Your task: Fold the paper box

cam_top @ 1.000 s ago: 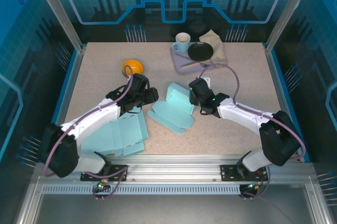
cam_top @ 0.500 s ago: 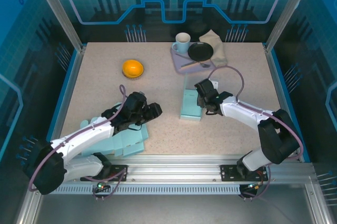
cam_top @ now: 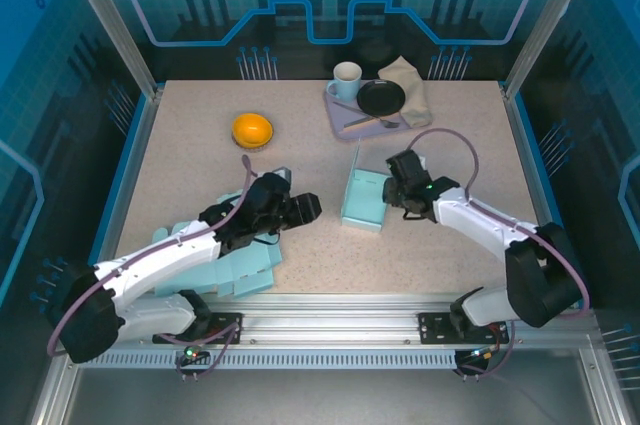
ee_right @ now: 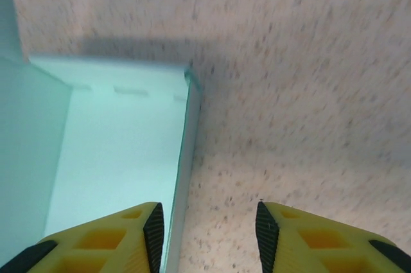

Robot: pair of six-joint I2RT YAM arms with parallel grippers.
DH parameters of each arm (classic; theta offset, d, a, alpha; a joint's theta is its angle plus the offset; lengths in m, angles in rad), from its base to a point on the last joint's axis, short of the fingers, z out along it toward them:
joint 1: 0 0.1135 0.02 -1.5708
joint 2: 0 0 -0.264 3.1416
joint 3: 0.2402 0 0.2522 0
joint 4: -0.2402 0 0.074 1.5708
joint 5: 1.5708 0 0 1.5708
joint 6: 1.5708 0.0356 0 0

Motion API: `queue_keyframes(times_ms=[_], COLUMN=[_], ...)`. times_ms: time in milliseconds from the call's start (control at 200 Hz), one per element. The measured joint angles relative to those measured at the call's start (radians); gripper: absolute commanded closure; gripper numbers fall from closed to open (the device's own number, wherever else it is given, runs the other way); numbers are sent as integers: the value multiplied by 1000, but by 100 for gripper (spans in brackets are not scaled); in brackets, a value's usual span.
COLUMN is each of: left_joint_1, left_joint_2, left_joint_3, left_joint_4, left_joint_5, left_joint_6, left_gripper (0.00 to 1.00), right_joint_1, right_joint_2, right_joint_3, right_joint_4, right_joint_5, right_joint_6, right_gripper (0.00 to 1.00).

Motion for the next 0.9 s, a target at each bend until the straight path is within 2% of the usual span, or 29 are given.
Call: queue_keyframes(times_ms=[195, 445, 730, 785, 900], left_joint_1=[-99, -151, -152, -152, -148], left_joint_2=[35, 208, 494, 525, 549], left_joint_3=[130, 338, 608, 629, 638], left_joint_4=[-19, -38, -200, -222, -267], left_joint_5=[-63, -127, -249, -270, -288], left_joint_6=[131, 289, 485, 536, 652], left_gripper=[27, 26, 37, 45, 80], right_joint_1=[-54, -133, -166, -179, -191], right_joint_2=[-62, -140, -152, -160, -179], right_joint_3=[163, 181, 143, 137, 127], right_joint_4=[-72, -112, -118, -116, -84], right_joint_5=[28, 29, -25, -43, -103], right_joint_6=[-137, -162, -163, -170, -209], right_gripper=[52, 51, 51, 51, 49])
